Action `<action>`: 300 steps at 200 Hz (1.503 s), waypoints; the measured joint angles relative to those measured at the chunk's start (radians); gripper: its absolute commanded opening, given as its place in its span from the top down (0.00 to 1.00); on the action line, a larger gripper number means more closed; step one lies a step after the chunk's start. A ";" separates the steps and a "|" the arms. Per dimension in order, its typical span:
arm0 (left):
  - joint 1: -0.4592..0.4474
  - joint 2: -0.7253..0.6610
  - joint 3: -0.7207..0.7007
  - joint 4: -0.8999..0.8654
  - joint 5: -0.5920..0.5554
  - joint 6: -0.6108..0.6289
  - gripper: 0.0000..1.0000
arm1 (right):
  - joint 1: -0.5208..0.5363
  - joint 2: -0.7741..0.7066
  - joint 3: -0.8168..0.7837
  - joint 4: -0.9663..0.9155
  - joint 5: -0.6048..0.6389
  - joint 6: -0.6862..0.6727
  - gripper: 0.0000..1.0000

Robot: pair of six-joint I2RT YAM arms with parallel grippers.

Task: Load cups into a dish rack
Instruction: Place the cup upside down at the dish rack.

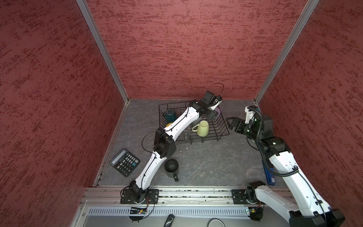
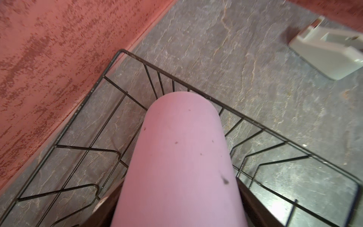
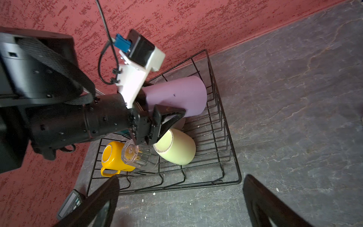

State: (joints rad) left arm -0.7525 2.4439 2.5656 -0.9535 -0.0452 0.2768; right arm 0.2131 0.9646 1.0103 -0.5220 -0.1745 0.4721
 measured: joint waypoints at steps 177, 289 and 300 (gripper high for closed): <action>-0.036 0.072 0.000 -0.042 -0.115 0.144 0.55 | 0.000 0.010 -0.030 0.029 -0.032 0.029 0.01; -0.035 0.074 0.000 -0.045 -0.156 0.202 0.39 | 0.000 0.018 -0.050 0.050 -0.049 0.045 0.01; -0.039 0.076 0.000 -0.045 -0.162 0.217 0.36 | 0.000 0.018 -0.050 0.053 -0.051 0.047 0.01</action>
State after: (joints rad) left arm -0.7910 2.5195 2.5660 -0.9989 -0.2070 0.4942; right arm 0.2131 0.9829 0.9607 -0.4690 -0.2256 0.5186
